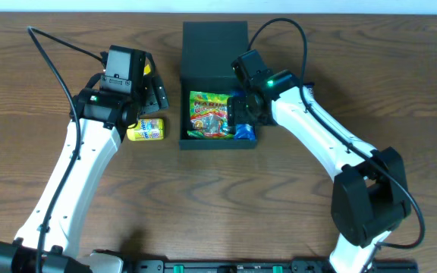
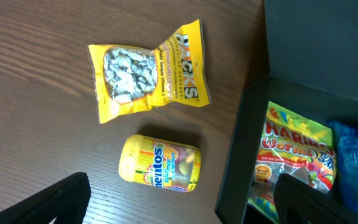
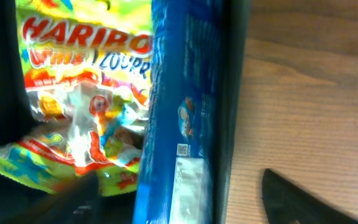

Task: Pack container
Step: 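Place the blue bar into the box beside the Haribo bag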

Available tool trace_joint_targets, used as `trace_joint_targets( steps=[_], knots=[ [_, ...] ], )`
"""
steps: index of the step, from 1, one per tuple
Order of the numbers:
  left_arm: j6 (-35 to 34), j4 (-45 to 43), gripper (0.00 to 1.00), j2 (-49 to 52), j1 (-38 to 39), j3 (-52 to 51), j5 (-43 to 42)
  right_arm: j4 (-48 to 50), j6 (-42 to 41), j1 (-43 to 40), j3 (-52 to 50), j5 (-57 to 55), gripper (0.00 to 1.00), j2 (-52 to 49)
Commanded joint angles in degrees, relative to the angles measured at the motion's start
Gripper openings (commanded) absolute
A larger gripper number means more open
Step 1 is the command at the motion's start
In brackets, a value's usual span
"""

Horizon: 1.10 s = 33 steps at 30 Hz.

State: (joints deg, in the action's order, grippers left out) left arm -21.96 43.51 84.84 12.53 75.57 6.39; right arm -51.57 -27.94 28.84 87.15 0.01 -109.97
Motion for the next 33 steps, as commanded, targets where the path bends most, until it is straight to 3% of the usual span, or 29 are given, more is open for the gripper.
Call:
trace_joint_targets(
  steps=[1,7,8,9,10,24,33],
  knots=[
    [1.7,0.15,0.95,-1.01,-0.15,0.83,-0.02,-1.11,-0.37,0.07,1.46,-1.07,0.99,1.03],
    [2.29,0.15,0.95,-1.01,-0.22,0.83,-0.02,-3.19,-0.72,0.07,6.56,-1.09,0.96,3.08],
    [2.29,0.15,0.95,-1.01,-0.22,0.83,-0.02,-2.84,-0.66,0.07,6.6,-1.09,0.71,3.67],
    [2.29,0.15,0.95,-1.01,-0.22,0.83,-0.02,-2.93,0.07,0.07,6.58,-1.03,0.26,3.69],
    [2.29,0.15,0.95,-1.01,-0.22,0.83,-0.02,-3.37,0.39,0.13,6.43,-1.05,0.02,3.54],
    [2.27,0.15,0.95,-1.01,-0.22,0.83,-0.04,-0.92,4.46,1.44,-3.74,1.97,0.01,0.92],
    [2.27,0.13,0.95,-1.01,-0.2,0.83,-0.48,8.66,4.48,1.66,-12.48,1.9,0.01,0.87]
  ],
)
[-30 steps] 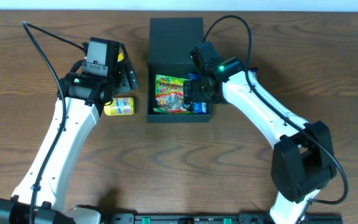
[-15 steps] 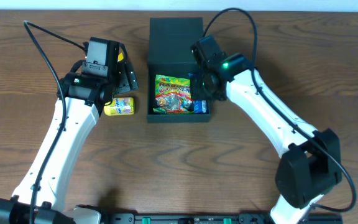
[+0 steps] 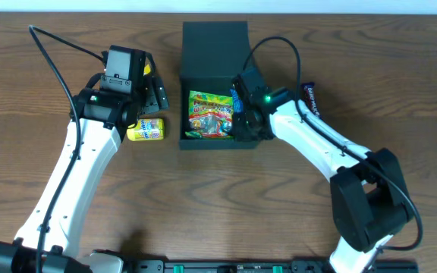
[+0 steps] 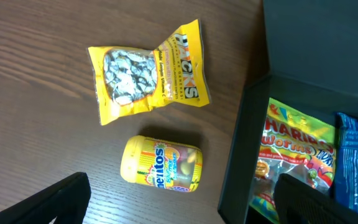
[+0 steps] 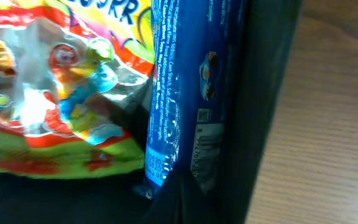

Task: Pack container
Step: 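Place the blue bar into the box beside the Haribo bag, then withdraw the right gripper from the box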

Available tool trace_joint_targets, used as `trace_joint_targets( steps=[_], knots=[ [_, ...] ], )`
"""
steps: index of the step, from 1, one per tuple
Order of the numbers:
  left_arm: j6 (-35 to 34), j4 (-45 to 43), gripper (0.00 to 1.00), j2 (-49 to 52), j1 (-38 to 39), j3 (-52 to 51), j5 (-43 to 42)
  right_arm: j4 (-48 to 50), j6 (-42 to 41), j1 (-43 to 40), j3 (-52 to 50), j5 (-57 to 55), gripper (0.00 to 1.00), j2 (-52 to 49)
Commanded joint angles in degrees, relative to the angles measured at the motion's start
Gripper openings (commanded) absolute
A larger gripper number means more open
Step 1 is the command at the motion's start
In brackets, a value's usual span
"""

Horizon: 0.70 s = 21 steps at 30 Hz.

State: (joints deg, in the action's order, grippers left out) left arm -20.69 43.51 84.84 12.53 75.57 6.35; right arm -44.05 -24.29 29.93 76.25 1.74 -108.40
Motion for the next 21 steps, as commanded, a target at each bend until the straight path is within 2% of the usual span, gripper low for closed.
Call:
trace_joint_targets(
  steps=[1,17,21],
  knots=[
    [1.01,0.13,0.95,-1.01,-0.2,0.83,-0.44,1.77,0.81,0.57,-2.1,0.17,0.01,-0.7],
    [1.07,0.17,0.95,-0.98,-0.22,0.83,-1.22,3.72,3.17,0.26,-2.32,-1.7,0.01,-3.34],
    [1.9,0.15,0.95,-0.96,-0.79,0.81,0.28,-0.26,3.39,-0.15,3.15,0.46,0.01,-1.11]
  ],
)
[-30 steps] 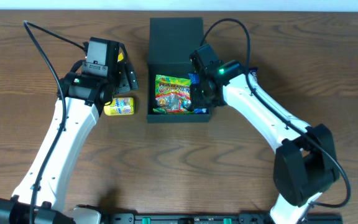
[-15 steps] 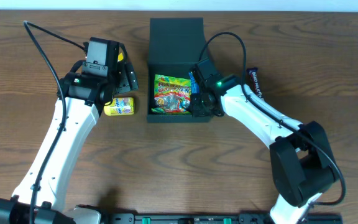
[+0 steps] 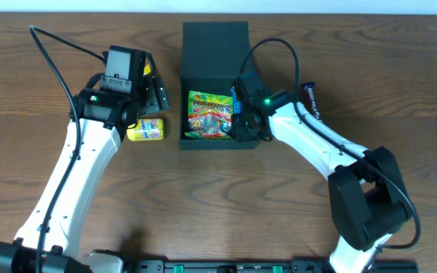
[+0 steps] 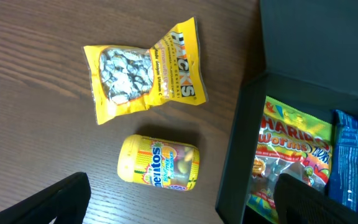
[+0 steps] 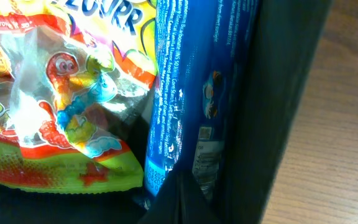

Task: Pack container
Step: 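Withdraw the right gripper from the box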

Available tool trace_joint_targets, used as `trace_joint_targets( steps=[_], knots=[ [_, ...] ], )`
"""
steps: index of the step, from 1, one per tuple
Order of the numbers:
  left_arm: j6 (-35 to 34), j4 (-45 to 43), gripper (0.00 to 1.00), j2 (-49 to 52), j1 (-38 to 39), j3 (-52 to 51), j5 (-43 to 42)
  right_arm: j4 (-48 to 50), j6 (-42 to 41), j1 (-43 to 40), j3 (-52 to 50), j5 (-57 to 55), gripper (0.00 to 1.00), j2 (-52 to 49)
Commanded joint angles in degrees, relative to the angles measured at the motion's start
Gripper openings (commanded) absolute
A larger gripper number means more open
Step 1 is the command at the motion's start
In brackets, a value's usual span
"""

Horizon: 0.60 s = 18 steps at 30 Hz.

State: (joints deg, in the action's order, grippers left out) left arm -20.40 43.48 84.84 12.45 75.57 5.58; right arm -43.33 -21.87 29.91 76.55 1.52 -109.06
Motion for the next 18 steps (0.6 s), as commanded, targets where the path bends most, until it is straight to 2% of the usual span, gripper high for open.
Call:
trace_joint_targets(
  steps=[1,3,4,6,7,9,11,16,18],
  knots=[
    [2.6,0.04,0.95,-0.96,-1.18,0.81,1.01,-3.3,1.05,-0.22,6.23,0.66,0.01,0.87],
    [6.51,-0.48,0.95,-0.83,-1.97,0.66,1.05,-6.21,2.45,-0.42,12.55,0.35,0.04,4.11],
    [10.21,-0.96,0.95,-0.35,-2.12,0.57,1.25,-6.4,3.63,-0.76,14.67,0.37,0.28,5.95],
    [17.75,-2.73,0.95,1.7,-2.32,0.37,1.46,-5.75,4.42,-2.01,16.11,0.09,0.7,9.01],
    [20.2,-3.54,0.95,2.6,-2.34,0.26,1.51,-5.66,4.39,-2.67,16.11,0.0,0.8,9.94],
    [25.59,-5.66,0.95,5.62,-2.36,0.17,2.19,-5.9,4.42,-4.28,16.11,0.02,0.84,11.26],
    [26.77,-7.72,0.95,9.35,-2.54,0.17,3.67,-6.86,4.42,-6.29,16.11,0.02,0.85,11.89],
    [17.59,-13.03,0.95,18.99,-5.14,0.17,1.51,-10.14,4.39,-10.43,16.11,0.04,0.86,11.93],
    [18.36,-15.56,0.95,21.84,-6.51,0.17,-1.51,-10.75,4.44,-11.06,16.11,0.02,0.86,11.93]
  ],
)
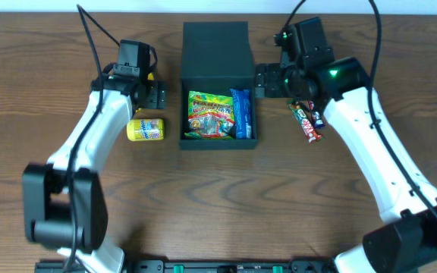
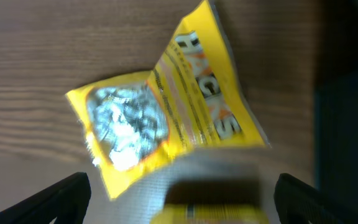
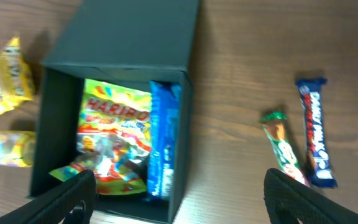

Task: Pack container
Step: 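Withdraw the right gripper from the box, then grasp the yellow Hacks candy bag with the left gripper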

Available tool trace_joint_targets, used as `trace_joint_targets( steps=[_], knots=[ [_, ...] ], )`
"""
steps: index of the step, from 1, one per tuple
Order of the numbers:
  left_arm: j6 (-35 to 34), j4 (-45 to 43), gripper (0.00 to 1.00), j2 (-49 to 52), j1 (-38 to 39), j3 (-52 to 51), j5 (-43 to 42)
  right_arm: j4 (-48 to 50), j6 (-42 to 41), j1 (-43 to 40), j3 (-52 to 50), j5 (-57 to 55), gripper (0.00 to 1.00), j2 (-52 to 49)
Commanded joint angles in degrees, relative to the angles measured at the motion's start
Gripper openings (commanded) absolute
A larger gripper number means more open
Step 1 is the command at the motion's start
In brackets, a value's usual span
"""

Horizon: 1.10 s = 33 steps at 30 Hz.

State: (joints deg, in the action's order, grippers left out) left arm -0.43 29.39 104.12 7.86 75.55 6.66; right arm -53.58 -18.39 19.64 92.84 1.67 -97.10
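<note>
The black box (image 1: 215, 49) lies open with a Haribo bag (image 1: 209, 115) and a blue packet (image 1: 241, 114) on edge along its right wall. My right gripper (image 3: 179, 205) is open, high above the box's right side, holding nothing. To its right lie a green-and-red bar (image 3: 283, 149) and a blue bar (image 3: 314, 130). My left gripper (image 2: 182, 205) is open, low over the yellow candy bag (image 2: 160, 118). The yellow Mentos tub (image 1: 145, 130) lies just in front of it, blurred in the left wrist view.
The box's lid (image 3: 135, 31) is folded back toward the far edge of the wooden table (image 1: 218, 205). The two bars (image 1: 308, 120) lie between the box and my right arm.
My right gripper was shut, tip down inside the box beside the blue packet; now it is open, out of the box and raised. My left gripper has come closer to the yellow bag.
At first my right gripper stood open over the blue packet at the box's right wall. At the two later moments it was shut, tip down beside the packet. Now it is withdrawn and open. The left gripper stayed open over the bag and tub, and is now lower.
</note>
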Motion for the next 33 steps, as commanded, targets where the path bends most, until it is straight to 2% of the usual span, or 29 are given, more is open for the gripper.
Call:
trace_joint_targets(
  steps=[1,5,8,12,17,19,20,21,23,24,28,31,33],
  knots=[
    [-0.48,-2.4,0.95,3.61,-2.43,0.2,-3.21,-0.63,1.36,-1.01,-0.17,-0.13,0.86,-0.02],
    [6.64,-4.2,0.95,6.8,-4.24,0.2,-3.56,-1.14,1.77,-1.25,-0.2,-0.13,0.86,-0.02],
    [16.98,-5.46,0.95,8.44,-5.14,0.2,-3.85,-1.44,1.81,-1.25,-0.2,-0.15,0.87,-0.02],
    [26.77,-6.54,0.95,10.56,-5.38,0.2,-5.7,-1.49,1.79,-1.25,-0.22,-0.15,0.87,-0.02],
    [27.65,-8.85,0.95,12.98,-5.38,0.2,-6.23,-1.46,1.77,-1.25,-0.22,-0.15,0.88,-0.02],
    [27.65,-9.11,1.0,13.22,-5.38,0.2,-6.25,-1.33,1.77,-1.25,-0.22,-0.15,0.88,-0.02],
    [27.63,-9.09,0.78,13.22,-5.38,0.2,-6.25,-1.29,1.75,-1.25,-0.22,-0.15,0.88,-0.02],
    [27.54,-9.07,0.6,13.22,-5.38,0.2,-6.25,-1.25,1.75,-1.25,-0.22,-0.15,0.88,-0.02],
    [26.6,-9.07,0.29,13.22,-5.38,0.2,-6.23,-1.09,1.75,-1.25,-0.22,-0.15,0.88,-0.02],
    [25.44,-9.09,0.22,13.22,-5.38,0.2,-6.25,-0.98,1.75,-1.25,-0.22,-0.15,0.88,-0.02],
    [20.59,-9.03,0.07,13.2,-5.38,0.28,-6.05,-0.85,1.75,-1.25,-0.22,-0.15,0.88,-0.02],
    [15.85,-6.45,0.06,12.92,-5.38,2.69,-5.81,-0.59,1.75,-1.27,-0.22,-0.22,0.88,-0.02],
    [9.94,-3.56,0.06,12.35,-5.25,5.68,-3.63,-0.42,1.75,-1.38,-0.22,-0.48,0.88,-0.02]
  ],
)
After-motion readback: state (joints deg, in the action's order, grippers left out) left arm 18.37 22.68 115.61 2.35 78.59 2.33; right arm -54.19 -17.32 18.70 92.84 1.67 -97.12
